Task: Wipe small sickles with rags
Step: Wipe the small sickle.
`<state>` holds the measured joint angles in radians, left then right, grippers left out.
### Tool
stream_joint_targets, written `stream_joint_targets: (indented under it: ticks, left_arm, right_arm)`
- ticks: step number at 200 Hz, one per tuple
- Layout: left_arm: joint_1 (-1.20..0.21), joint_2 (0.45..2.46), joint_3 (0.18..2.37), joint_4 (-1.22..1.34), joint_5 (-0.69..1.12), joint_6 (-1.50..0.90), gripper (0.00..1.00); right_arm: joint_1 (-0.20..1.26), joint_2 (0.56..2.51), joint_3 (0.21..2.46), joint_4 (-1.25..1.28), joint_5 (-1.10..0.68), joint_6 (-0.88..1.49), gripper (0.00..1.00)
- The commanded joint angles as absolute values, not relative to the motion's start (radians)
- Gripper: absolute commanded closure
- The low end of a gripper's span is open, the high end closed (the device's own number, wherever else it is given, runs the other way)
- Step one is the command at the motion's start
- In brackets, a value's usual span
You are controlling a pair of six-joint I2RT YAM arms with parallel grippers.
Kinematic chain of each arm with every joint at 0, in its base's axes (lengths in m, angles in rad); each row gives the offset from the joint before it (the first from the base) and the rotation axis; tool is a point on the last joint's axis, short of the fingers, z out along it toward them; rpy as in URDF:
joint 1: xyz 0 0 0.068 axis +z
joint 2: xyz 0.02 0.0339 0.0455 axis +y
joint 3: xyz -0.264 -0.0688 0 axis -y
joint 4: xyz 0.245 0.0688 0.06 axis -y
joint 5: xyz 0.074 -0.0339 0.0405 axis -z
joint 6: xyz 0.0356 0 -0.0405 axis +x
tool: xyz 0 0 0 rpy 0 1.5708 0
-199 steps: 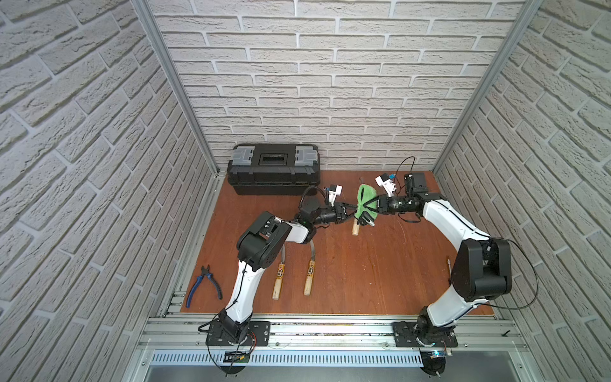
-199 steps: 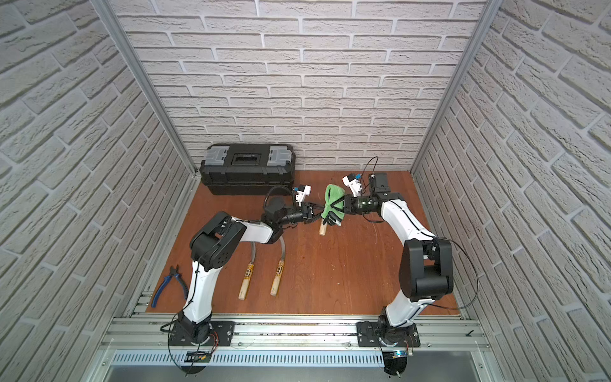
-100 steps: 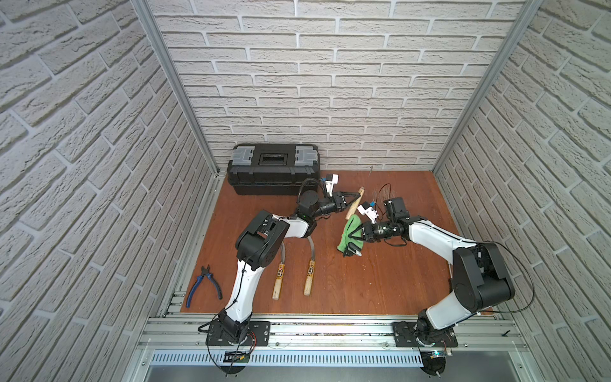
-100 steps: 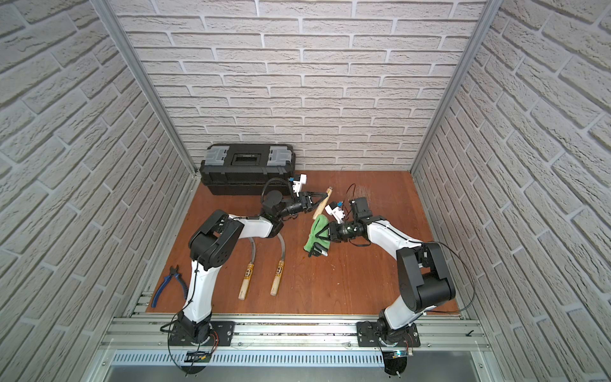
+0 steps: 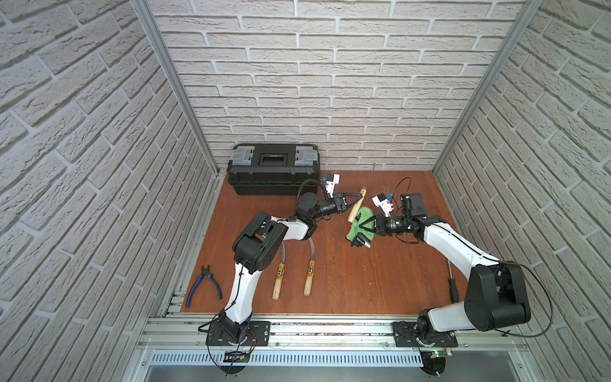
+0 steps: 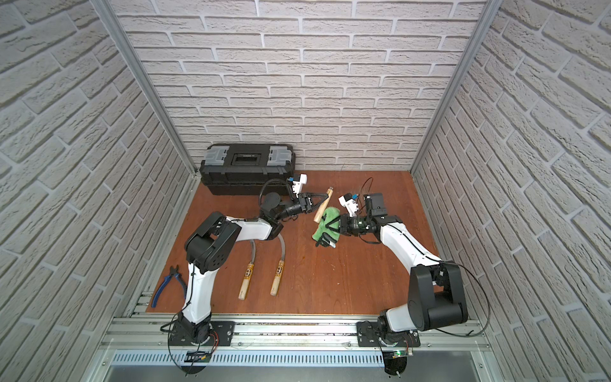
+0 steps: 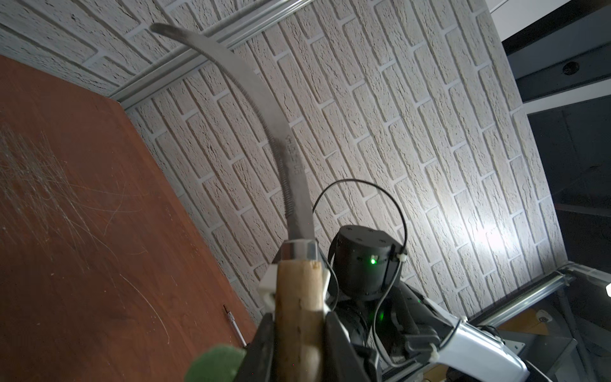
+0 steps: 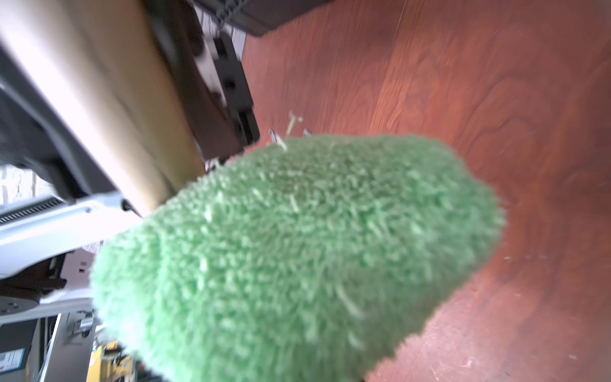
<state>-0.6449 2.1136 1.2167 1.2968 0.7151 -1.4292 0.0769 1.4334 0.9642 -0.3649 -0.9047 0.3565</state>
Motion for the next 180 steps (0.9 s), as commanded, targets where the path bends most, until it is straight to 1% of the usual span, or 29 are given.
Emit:
stream_joint_targets:
  ticks: [1, 39, 87, 106, 139, 180]
  left_arm:
    - [-0.639, 2.069, 1.198, 1.403, 0.722, -1.415, 1.0]
    - [-0.629, 2.065, 1.202, 1.403, 0.724, -1.416, 1.0]
    - [-0.632, 2.058, 1.188, 1.403, 0.725, -1.42, 1.0]
    - [-0.64, 2.064, 1.194, 1.402, 0.725, -1.421, 1.0]
    - [-0.661, 2.083, 1.229, 1.403, 0.724, -1.43, 1.0]
    - [-0.678, 2.104, 1.268, 1.403, 0.724, -1.441, 1.0]
  right_arm:
    - [0.05, 1.386, 1.003, -0.43, -0.917, 0.321, 0.97]
    - [0.001, 1.343, 1.023, -0.5, -0.909, 0.293, 0.97]
    - [-0.057, 1.331, 1.081, -0.387, -0.926, 0.397, 0.97]
    - [-0.054, 1.37, 1.125, -0.34, -0.963, 0.439, 0.97]
    - [-0.039, 1.456, 1.195, -0.331, -1.001, 0.44, 0.97]
    - [0.019, 1.547, 1.255, -0.345, -1.005, 0.414, 0.97]
